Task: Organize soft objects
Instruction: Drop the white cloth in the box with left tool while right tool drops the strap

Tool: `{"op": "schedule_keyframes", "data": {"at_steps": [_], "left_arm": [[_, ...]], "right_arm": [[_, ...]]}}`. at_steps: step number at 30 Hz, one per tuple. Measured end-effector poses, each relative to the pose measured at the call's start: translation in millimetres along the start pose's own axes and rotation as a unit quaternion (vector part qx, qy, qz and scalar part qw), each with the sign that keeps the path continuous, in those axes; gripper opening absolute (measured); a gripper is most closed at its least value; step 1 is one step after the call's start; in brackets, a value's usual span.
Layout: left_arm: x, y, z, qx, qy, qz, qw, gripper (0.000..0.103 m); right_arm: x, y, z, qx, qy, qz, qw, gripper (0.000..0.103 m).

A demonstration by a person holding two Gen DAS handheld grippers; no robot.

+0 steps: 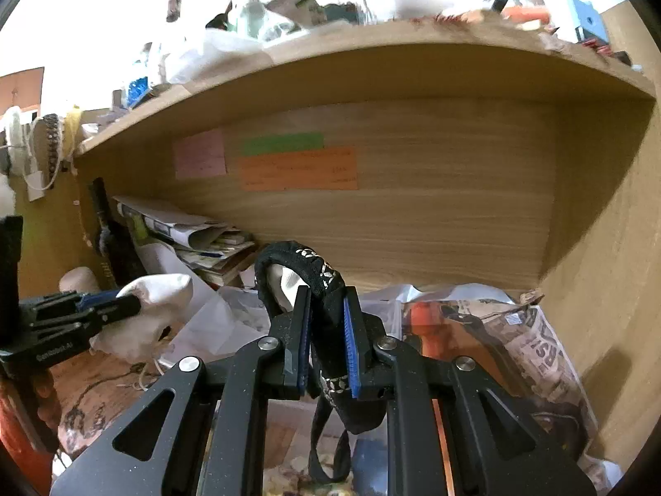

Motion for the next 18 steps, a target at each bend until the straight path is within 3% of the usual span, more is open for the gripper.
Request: {"op": "schedule_keyframes", "data": {"at_steps": [8,18], "left_arm": [[-45.7,-4.9,0.1,-0.005,0.018,0.033,0.9993,0.021],[-104.1,-41.3,-7.4,-0.013,0.017,0.108,0.9939,0.021]], "right_arm": [[-43.9,-17.4,-2.2,0.023,-0.022,0.039,0.999,0.013],[-84.3,-51.9,-5.8,0.029,-0.023,0.104,0.994,0.013]]}}
Point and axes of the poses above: each gripper's, at about its wrist camera, not at the fingertips, and x roughly against the way its jaws point, z to its left, y to its top, the point moved 8 cm from there along -x, roughly the way its jaws point, and after that the axes turned 8 degrees about -z, right-handed, at the moved point
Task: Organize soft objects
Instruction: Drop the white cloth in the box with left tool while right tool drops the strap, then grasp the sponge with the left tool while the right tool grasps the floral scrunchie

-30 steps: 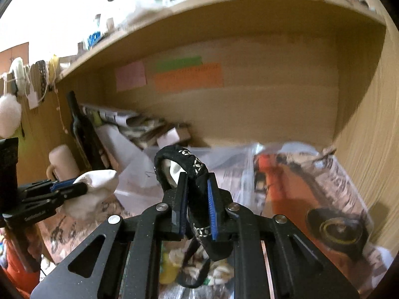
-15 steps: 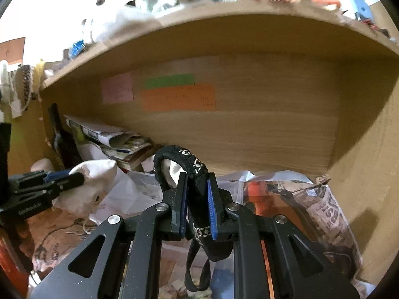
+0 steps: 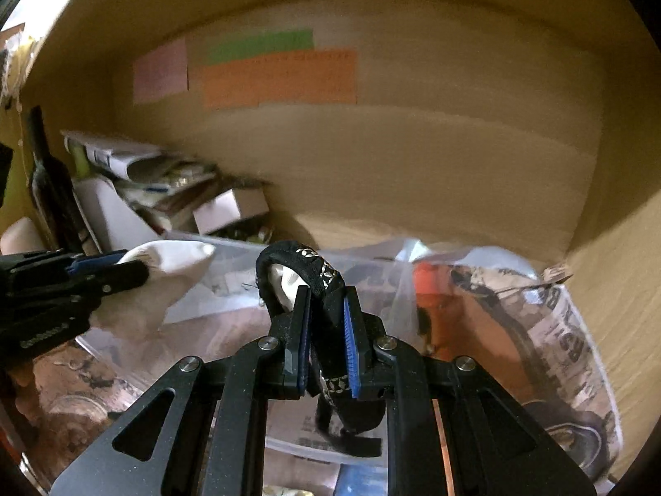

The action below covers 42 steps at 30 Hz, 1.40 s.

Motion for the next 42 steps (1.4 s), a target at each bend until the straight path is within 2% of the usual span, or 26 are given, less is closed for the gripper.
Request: {"op": "schedule_keyframes", "data": {"at_steps": [5,9,14,16,19,22,24,28,30,32,37,42], "left_arm": [[-19.2,-13.1,-9.5,-0.013,-0.007,0.032,0.9994,0.021],[-21.4,-17.3,-13.6,-0.025,-0.003,0.041,0.9988,0.023],[-20.2,-17.4,-15.8,-0.023,-0.011,0.039,0.9989,0.040],[-11.3,-14.1,-16.3,-0.025,-0.010,0.026,0.9993,0.050],[4.9,-7.9,-17.4,-0.030,-0.008,0.006,0.9995,0.057],[22.9,-1.9,-17.9,-0.030,-0.010,-0.013,0.9994,0.064],[35.4,1.6,-16.9,-0.027,-0.011,-0.027,0.9992,0.069],[58.7,4.7,-14.9,-0.022,-0.011,-0.051,0.9984,0.082],[69.9,3.9,-13.9,-0.022,-0.011,-0.060,0.9979,0.087],[79.8,1.2,-13.7,-0.023,-0.010,-0.066,0.9975,0.092],[92.4,-14.8,-17.1,-0.026,-0.015,-0.060,0.9977,0.097],[90.6,-41.1,-21.4,-0.032,-0.016,-0.033,0.9988,0.097]], "right_arm": [[-16.4,-16.1,9.4,0.007,0.020,0.038,0.999,0.013],[-21.0,-23.5,18.3,0.021,0.035,0.057,0.998,0.014],[-16.5,-25.9,23.6,0.022,0.057,0.071,0.996,0.017],[-13.7,-25.4,22.6,0.019,0.060,0.073,0.995,0.019],[-7.5,-23.1,21.7,0.012,0.064,0.071,0.995,0.022],[2.2,-16.0,19.9,0.009,0.063,0.057,0.996,0.033],[12.1,-8.7,19.2,0.010,0.059,0.040,0.997,0.045],[35.5,3.9,16.6,0.009,0.051,0.007,0.999,0.056],[48.5,8.0,14.1,0.008,0.048,-0.008,0.999,0.069],[60.7,9.7,11.7,0.004,0.045,-0.022,0.999,0.077],[81.3,2.6,6.9,0.000,0.040,-0.031,0.999,0.081],[88.1,-17.8,2.8,-0.005,0.038,-0.013,0.999,0.081]]}}
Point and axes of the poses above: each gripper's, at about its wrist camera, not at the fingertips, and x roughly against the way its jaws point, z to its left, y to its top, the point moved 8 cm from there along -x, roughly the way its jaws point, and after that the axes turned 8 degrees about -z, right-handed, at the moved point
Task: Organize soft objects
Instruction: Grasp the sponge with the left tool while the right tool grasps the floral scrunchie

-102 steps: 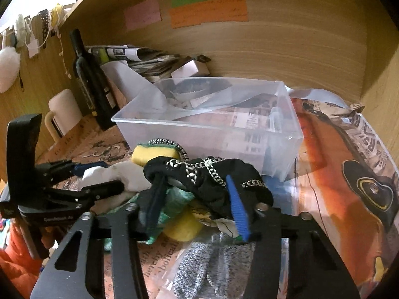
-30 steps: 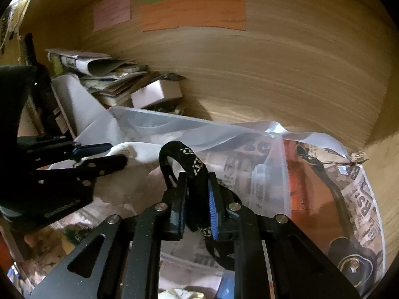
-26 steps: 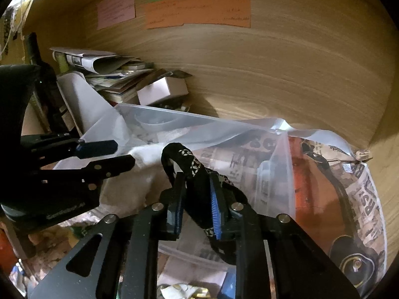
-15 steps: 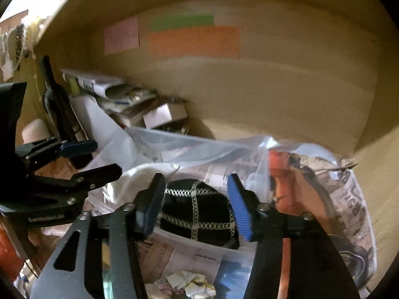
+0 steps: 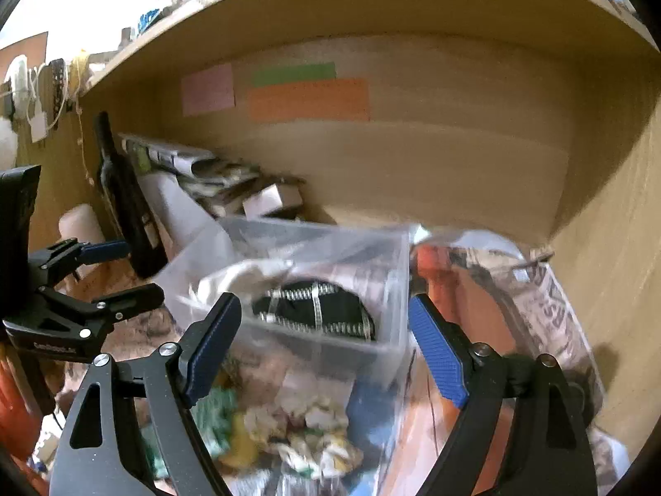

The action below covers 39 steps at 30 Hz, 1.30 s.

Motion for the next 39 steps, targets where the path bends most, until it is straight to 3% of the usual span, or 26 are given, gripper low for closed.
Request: {"op": "schedule_keyframes", "data": {"at_steps": [8,16,20,25,27,30,39], "left_arm": [[-14.8,-47.6,-10.1,0.006,-0.015,0.061,0.9980,0.097],[-31.4,-68.2,-22.6,0.015,-0.032,0.098,0.9946,0.097],[-37.8,-69.2,-22.1,0.034,-0.034,0.104,0.9934,0.095],[-43.5,-71.0,-20.8,0.044,-0.036,0.111,0.9922,0.079],[-45.3,-73.9,-21.3,0.049,-0.042,0.119,0.9908,0.071],[-43.9,-74.1,-19.6,0.050,-0.034,0.116,0.9914,0.068],[-19.8,-72.1,-20.8,0.035,-0.037,0.101,0.9936,0.066]], "right_arm": [[-2.4,-52.5,-0.6,-0.014,0.002,0.066,0.998,0.081],[-9.2,-85.8,2.2,-0.032,0.019,0.123,0.992,0.081],[-15.0,-95.5,-1.9,-0.046,0.021,0.143,0.988,0.061],[-21.4,-102.0,-6.3,-0.052,0.020,0.156,0.986,0.044],[-24.6,-104.3,-8.0,-0.055,0.020,0.160,0.985,0.033],[-27.4,-107.0,-10.3,-0.058,0.018,0.162,0.985,0.022],[-11.4,-92.6,-16.9,-0.068,0.009,0.127,0.990,0.017]]}}
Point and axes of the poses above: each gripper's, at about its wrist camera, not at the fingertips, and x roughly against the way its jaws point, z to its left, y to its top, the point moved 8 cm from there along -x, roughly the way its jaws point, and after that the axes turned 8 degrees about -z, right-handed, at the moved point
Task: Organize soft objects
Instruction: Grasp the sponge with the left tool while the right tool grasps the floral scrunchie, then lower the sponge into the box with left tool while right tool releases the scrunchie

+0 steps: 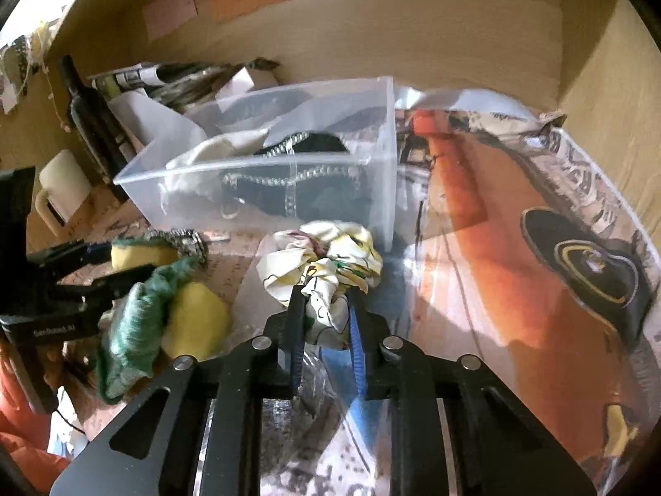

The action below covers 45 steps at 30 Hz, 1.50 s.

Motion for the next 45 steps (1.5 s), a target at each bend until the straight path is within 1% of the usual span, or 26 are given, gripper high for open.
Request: {"op": "schedule_keyframes", "data": {"at_steps": [5,12,17,20,26,30,34,41,45], "left_arm": [[22.0,8.8,-1.5,-0.006,0.003,-0.027,0.9996,0.066],[51.6,37.8,2.0,-0.001,0.009,-0.079,0.9968,0.066],[59.8,62.3,8.4,0.000,0.023,-0.109,0.9938,0.066],[59.7,76.7,11.8,0.005,0.023,-0.120,0.9924,0.066],[55.1,101.4,14.7,0.012,0.030,-0.136,0.9901,0.066],[45.9,111.3,15.4,0.013,0.029,-0.137,0.9900,0.066],[29.4,116.5,15.5,0.012,0.025,-0.128,0.9914,0.066],[-7.8,117.9,10.6,0.002,0.022,-0.094,0.9953,0.066],[-31.0,113.4,5.7,-0.006,0.023,-0.070,0.9973,0.066]], "right_arm": [[19.0,15.7,5.8,0.010,-0.005,-0.035,0.999,0.017],[43.8,40.5,13.4,0.022,-0.005,-0.088,0.996,0.017],[57.9,60.4,18.6,0.025,-0.005,-0.126,0.992,0.017],[61.9,72.9,20.0,0.027,-0.006,-0.146,0.989,0.017],[55.2,96.2,19.6,0.028,-0.007,-0.167,0.986,0.017],[44.2,108.0,19.1,0.030,-0.009,-0.169,0.985,0.017],[26.7,115.0,20.7,0.034,-0.012,-0.161,0.986,0.017],[-9.4,112.5,23.5,0.048,-0.014,-0.121,0.991,0.017],[-27.0,108.0,23.4,0.053,-0.017,-0.097,0.994,0.017]]}}
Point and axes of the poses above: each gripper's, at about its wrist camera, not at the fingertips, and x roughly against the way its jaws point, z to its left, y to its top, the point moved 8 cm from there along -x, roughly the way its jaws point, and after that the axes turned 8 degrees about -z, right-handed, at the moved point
